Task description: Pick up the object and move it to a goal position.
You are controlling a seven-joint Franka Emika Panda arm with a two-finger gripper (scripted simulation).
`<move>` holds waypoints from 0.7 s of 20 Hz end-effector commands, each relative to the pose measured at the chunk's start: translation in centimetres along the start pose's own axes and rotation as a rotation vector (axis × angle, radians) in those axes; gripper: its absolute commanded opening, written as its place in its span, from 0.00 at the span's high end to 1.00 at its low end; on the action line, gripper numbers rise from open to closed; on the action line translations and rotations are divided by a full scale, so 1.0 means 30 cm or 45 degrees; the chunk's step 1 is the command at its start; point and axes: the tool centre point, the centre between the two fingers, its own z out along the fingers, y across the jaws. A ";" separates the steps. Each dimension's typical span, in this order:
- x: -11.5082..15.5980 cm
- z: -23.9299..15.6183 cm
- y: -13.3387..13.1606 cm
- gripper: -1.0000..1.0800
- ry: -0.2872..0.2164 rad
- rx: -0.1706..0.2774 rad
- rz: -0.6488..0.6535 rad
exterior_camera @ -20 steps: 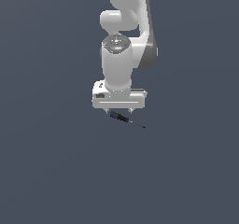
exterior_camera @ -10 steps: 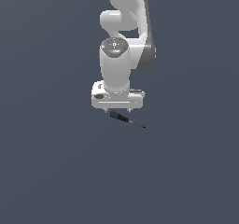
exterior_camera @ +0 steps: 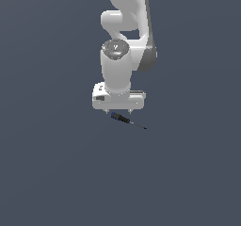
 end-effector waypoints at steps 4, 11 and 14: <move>-0.006 0.024 -0.007 0.04 0.001 -0.006 -0.086; -0.019 0.077 -0.023 0.04 0.002 -0.017 -0.284; -0.028 0.108 -0.034 0.04 0.003 -0.023 -0.399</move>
